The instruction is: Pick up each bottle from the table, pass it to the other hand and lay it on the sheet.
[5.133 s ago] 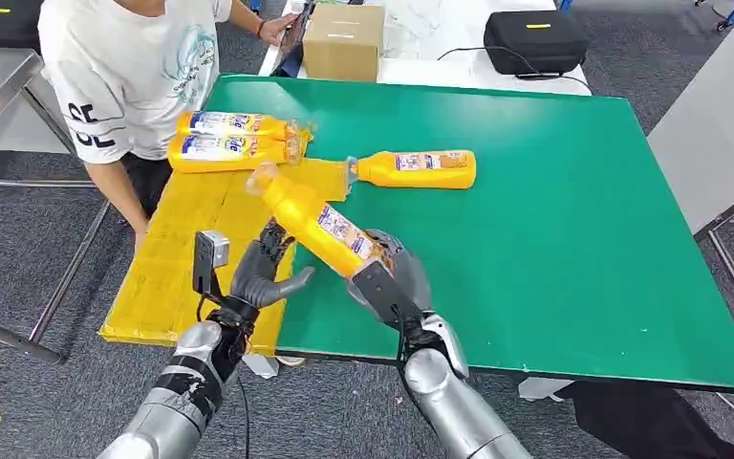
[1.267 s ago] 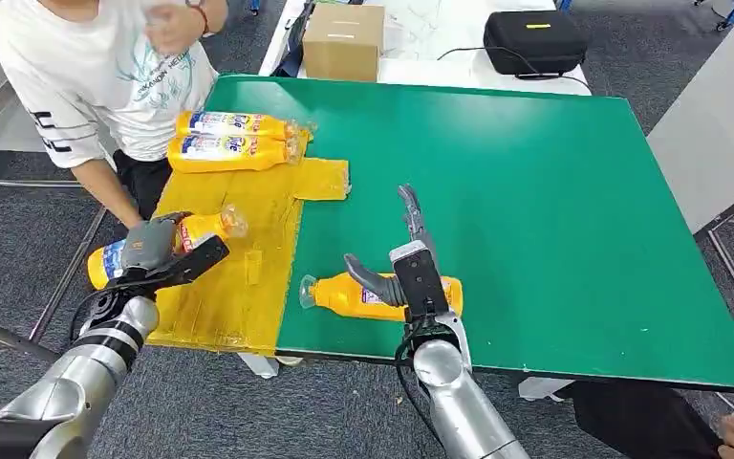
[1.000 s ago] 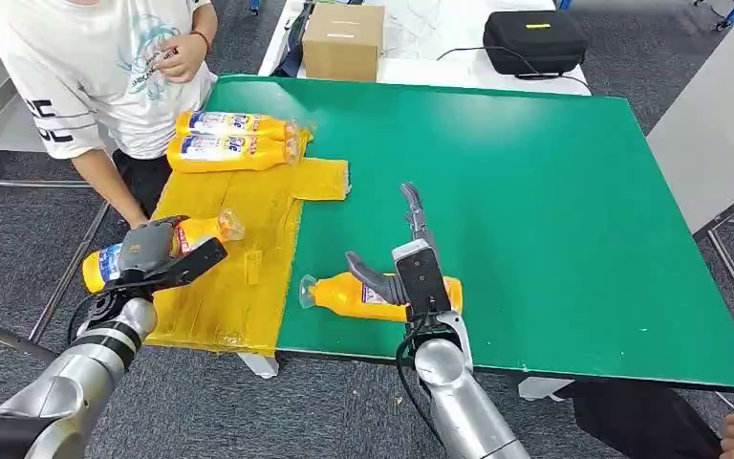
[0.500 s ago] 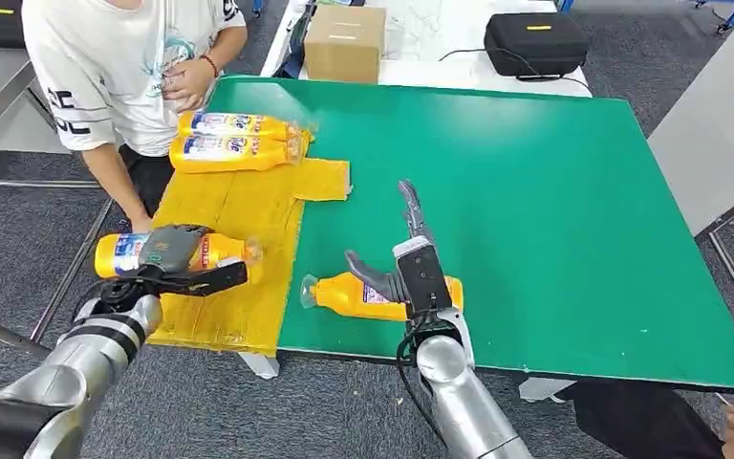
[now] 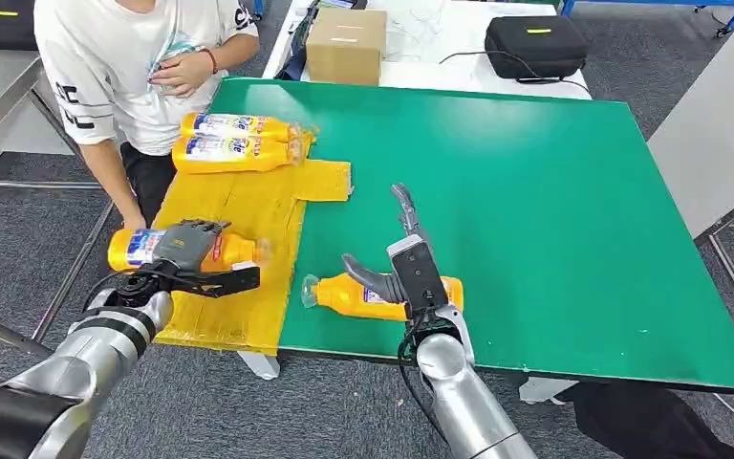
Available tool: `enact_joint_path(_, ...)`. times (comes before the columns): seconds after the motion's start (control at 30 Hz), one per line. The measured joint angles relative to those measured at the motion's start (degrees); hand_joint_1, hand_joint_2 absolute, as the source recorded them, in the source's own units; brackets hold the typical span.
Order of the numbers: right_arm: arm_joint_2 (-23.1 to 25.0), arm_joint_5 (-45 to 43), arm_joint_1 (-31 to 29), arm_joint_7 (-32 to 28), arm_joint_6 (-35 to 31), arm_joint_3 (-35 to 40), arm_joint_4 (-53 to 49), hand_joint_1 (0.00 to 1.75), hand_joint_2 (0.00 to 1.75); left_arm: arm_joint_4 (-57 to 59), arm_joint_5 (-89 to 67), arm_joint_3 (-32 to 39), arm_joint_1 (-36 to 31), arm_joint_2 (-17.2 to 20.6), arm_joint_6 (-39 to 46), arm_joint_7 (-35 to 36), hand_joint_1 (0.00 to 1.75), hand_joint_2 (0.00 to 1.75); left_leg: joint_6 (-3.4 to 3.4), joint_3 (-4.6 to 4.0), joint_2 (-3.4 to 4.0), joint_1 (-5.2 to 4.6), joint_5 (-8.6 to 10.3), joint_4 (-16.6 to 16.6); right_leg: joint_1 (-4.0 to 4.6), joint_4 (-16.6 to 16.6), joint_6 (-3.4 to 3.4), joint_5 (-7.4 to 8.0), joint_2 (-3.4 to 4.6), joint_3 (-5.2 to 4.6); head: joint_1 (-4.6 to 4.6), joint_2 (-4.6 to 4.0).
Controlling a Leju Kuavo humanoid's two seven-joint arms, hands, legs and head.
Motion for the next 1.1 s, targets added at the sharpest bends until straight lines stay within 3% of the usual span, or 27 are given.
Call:
enact_joint_path(0.23,0.00,0.02,-0.13,-0.02,0.00,-0.02,0.02,0.00,1.75,0.00,1.39,0.13,0.15,-0.20,0.87,-1.74,0.00,1.75,-0.01,-0.01,-0.01,0.00,-0.01,0.00,0.00,0.00,0.00,-0.01,-0.01,0.00,0.00,0.00)
enact_joint_path(0.5,0.00,0.15,-0.94,-0.57,0.68,0.00,0.50,0.00,1.75,-0.11,12.55,4.64,1.96,-1.77,-1.36,-14.30,0.00,1.75,0.00,-0.05,0.02,0.00,-0.01,0.00,0.00,0.00,0.00,0.00,0.00,-0.05,0.02,0.00)
enact_joint_path(0.53,0.00,0.33,-1.19,-0.29,0.83,0.00,0.76,0.00,0.00,-0.24,14.22,5.44,2.36,-1.97,-1.44,-15.90,0.00,1.75,0.00,-0.06,0.02,0.00,-0.01,0.00,0.00,0.00,0.00,0.00,0.00,-0.06,0.02,0.00)
enact_joint_path(0.7,-0.42,2.71,-2.39,1.31,1.22,0.31,3.50,0.00,0.00,-2.82,25.95,10.36,5.53,-3.15,-4.20,-24.59,0.00,1.75,-0.01,-0.09,0.05,0.00,-0.02,0.00,0.00,-0.01,0.00,0.00,0.02,-0.13,0.02,0.00)
enact_joint_path(0.73,-0.57,3.59,-2.48,1.69,1.09,0.39,4.18,0.00,1.75,-4.36,29.26,11.26,6.79,-3.30,-5.23,-25.18,0.00,1.75,-0.01,-0.10,0.06,0.00,-0.03,0.00,0.00,-0.01,0.00,0.00,0.03,-0.17,0.00,0.00)
enact_joint_path(0.9,-2.08,8.24,-2.30,5.80,-0.18,0.63,6.62,0.00,1.75,-16.23,53.39,14.76,13.58,-5.01,-13.54,-25.77,0.00,1.75,0.00,-0.30,0.05,0.00,-0.04,0.01,0.00,-0.02,0.00,-0.01,0.02,-0.37,0.00,0.00)
enact_joint_path(1.1,-4.17,12.52,0.19,9.57,-0.52,0.61,8.13,0.00,1.75,-24.47,62.60,20.30,17.13,-8.61,-20.30,-24.13,0.00,1.75,0.01,-0.43,0.03,-0.01,-0.04,0.01,0.00,-0.04,0.01,0.00,0.01,-0.43,0.00,0.00)
